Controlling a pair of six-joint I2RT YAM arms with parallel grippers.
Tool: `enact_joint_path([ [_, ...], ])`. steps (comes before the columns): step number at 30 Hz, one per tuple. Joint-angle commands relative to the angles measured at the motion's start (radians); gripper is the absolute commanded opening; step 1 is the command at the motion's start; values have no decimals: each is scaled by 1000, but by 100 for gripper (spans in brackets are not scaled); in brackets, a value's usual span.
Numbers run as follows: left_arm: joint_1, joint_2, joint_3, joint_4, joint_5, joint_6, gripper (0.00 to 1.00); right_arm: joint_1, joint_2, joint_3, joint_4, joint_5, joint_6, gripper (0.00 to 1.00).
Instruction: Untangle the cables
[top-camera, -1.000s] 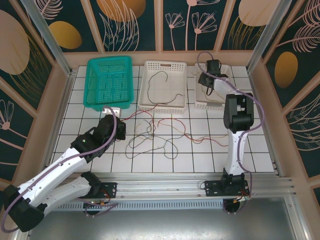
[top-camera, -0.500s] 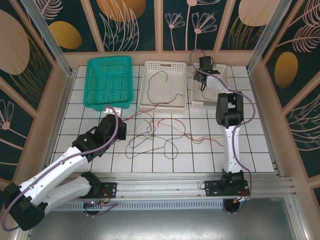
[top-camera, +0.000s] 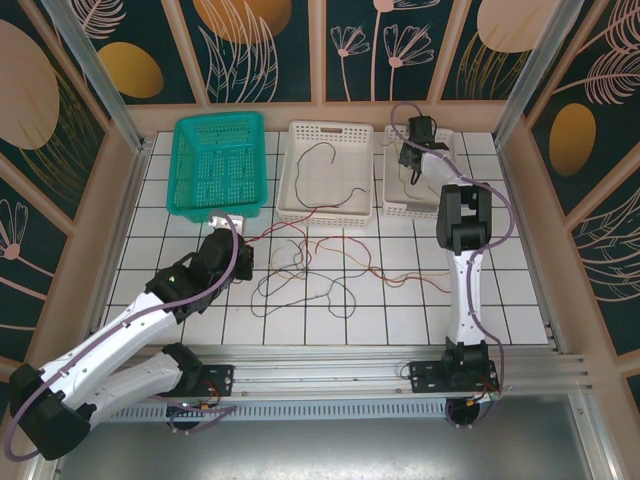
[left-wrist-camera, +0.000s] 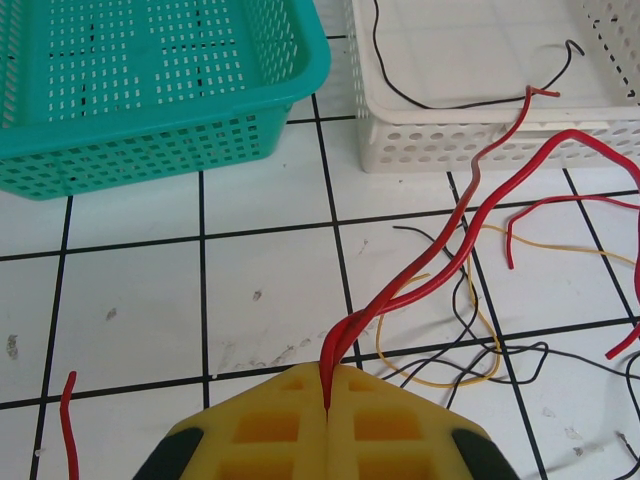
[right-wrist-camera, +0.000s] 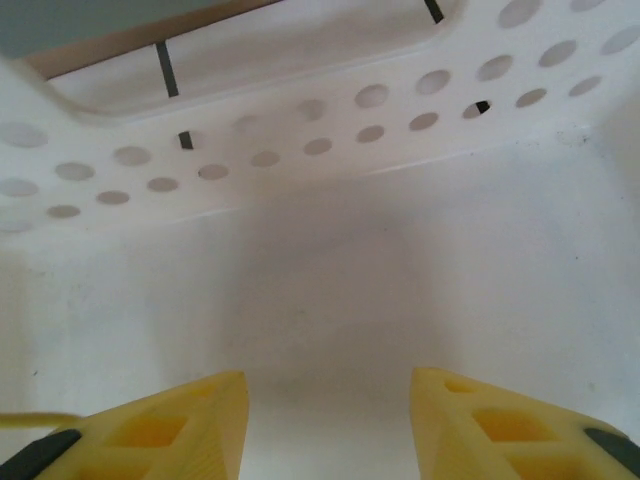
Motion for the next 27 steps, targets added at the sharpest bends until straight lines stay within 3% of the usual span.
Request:
enact_joint_path([
  [1,4,3,0,24,8,18,0,3,-77,-101,79,-105,5,46],
  [5,5,8,0,24,9,19,0,15,-144,-210,194,-209,-13,47],
  [10,5,13,0,24,12,19,0,14,-95,-137,154,-208,-23,47],
  [16,5,19,1,24,11,19,0,26,-113,-182,237,-237,-28,47],
  [22,4,28,1,23,13,20,0,43,-54,-71,194,-207,-51,45],
  [27,5,33,1,24,14,22,0,54,-16,-18,179,-209,-62,37],
])
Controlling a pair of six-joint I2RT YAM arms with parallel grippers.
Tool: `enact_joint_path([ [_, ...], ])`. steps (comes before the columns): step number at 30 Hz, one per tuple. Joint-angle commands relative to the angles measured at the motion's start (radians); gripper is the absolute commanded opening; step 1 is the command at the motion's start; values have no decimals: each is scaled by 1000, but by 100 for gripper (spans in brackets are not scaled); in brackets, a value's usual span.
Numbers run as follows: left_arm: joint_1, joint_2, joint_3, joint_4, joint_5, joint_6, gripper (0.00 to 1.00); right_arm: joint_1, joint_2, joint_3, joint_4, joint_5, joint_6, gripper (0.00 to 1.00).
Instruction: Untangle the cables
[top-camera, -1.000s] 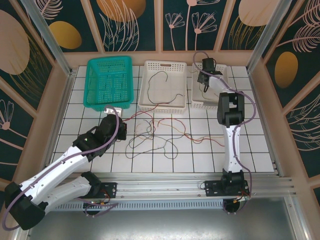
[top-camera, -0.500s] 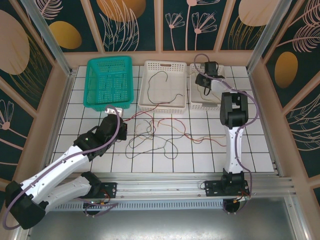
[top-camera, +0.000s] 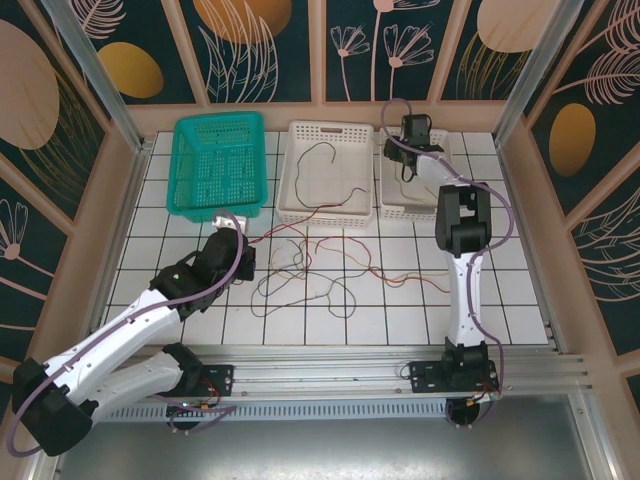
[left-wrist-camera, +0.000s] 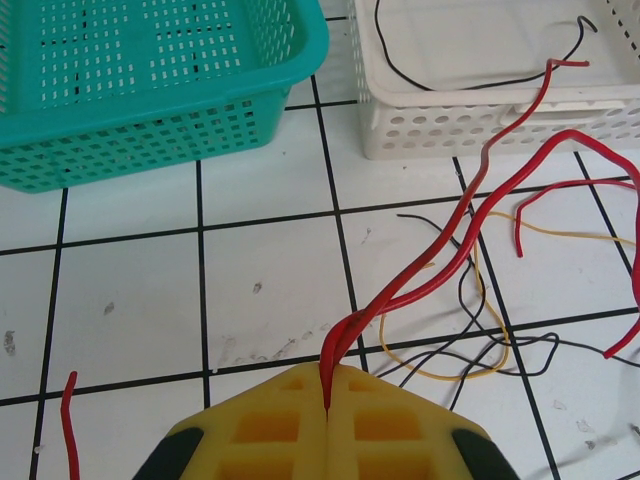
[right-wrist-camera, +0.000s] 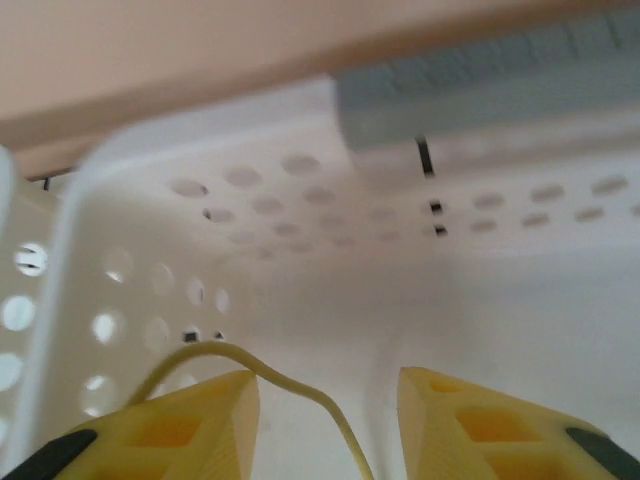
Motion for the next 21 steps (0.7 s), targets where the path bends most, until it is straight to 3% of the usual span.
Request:
enact_joint_path([
  [1,5,3,1,25,10,15,0,15,38,40,1,2,-28,37],
  [21,9,14,0,28,29,21,0,15,107,69,-49,35,-31,30],
])
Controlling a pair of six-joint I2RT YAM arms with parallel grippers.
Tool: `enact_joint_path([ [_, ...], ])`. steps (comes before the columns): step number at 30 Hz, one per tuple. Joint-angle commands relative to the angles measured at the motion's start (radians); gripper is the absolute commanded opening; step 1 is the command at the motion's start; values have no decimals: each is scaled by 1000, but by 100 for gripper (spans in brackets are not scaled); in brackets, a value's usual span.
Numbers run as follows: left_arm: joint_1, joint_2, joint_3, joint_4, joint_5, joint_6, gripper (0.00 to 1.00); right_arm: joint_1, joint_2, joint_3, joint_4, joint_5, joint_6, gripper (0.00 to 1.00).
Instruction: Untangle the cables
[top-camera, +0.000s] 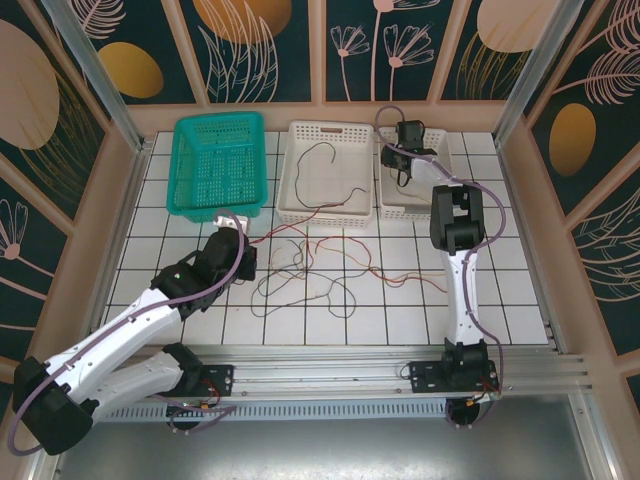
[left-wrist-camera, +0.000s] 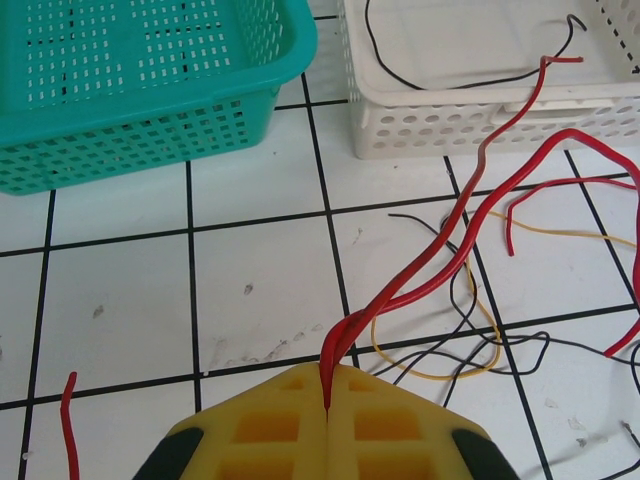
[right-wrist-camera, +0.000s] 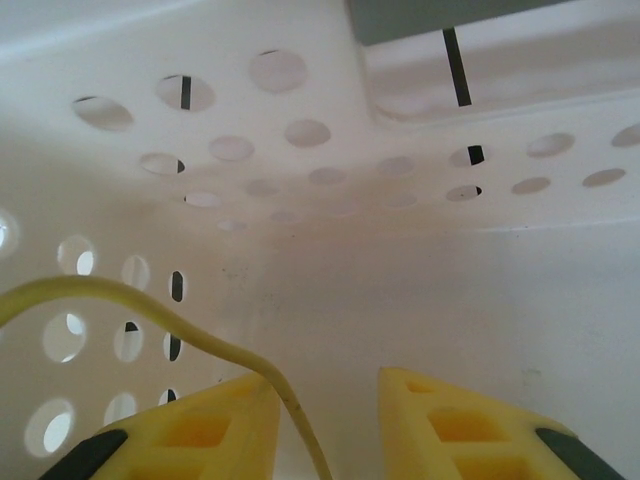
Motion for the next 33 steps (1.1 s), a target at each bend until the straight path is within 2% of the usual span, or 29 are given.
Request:
enact_joint_path([
  [1,7,4,0,13,10,17,0,5,33,36,-25,30,-13,29],
  [11,9,9,0,13,13,19,0,1,55,59,-43,54,-16,17],
  [19,13,12,0,15,19,19,0,-9,34,29,-37,75,-11,1],
  [33,17,13,1,16,28,22,0,-34,-85,-78,-39,145,62,0],
])
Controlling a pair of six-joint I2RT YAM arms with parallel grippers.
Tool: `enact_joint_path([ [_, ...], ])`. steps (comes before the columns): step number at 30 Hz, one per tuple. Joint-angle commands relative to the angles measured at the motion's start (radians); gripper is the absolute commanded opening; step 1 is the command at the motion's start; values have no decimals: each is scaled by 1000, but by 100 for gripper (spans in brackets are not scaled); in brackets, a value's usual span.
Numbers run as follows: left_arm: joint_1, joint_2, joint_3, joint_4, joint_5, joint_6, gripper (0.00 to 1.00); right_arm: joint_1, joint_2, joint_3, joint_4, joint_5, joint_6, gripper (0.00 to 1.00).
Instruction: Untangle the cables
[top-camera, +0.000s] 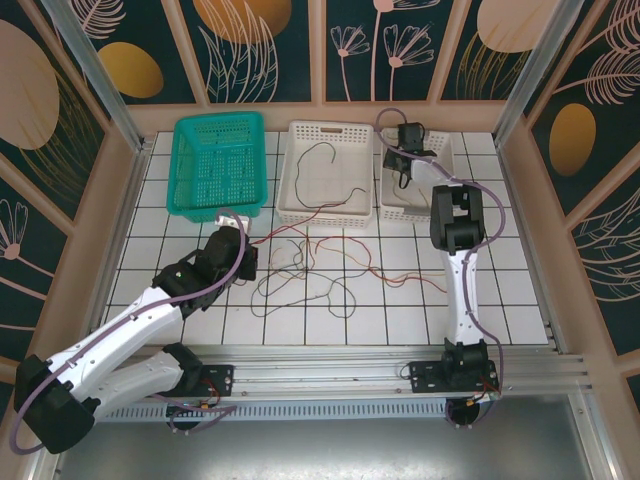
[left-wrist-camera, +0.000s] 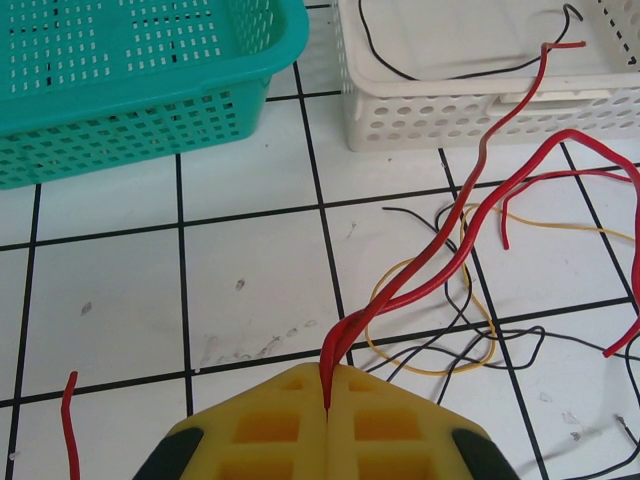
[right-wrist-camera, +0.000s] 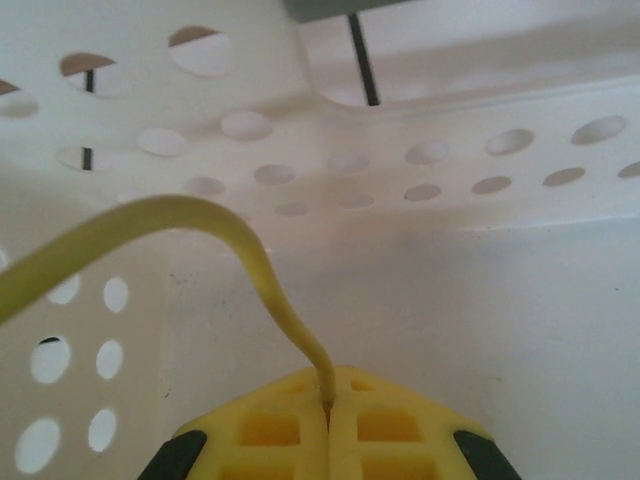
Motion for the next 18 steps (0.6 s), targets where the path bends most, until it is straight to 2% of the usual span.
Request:
enact_joint_path([
  [1,6,2,0,17,6,22,0,-29,-78,-47,-32,38,47,0],
  [9,7,-1,0,17,7,20,0,-47,-164,-143,12,7,76,0],
  [18,6,2,0,18,9,22,0,-80,-151,-118,-111,-15,166,0],
])
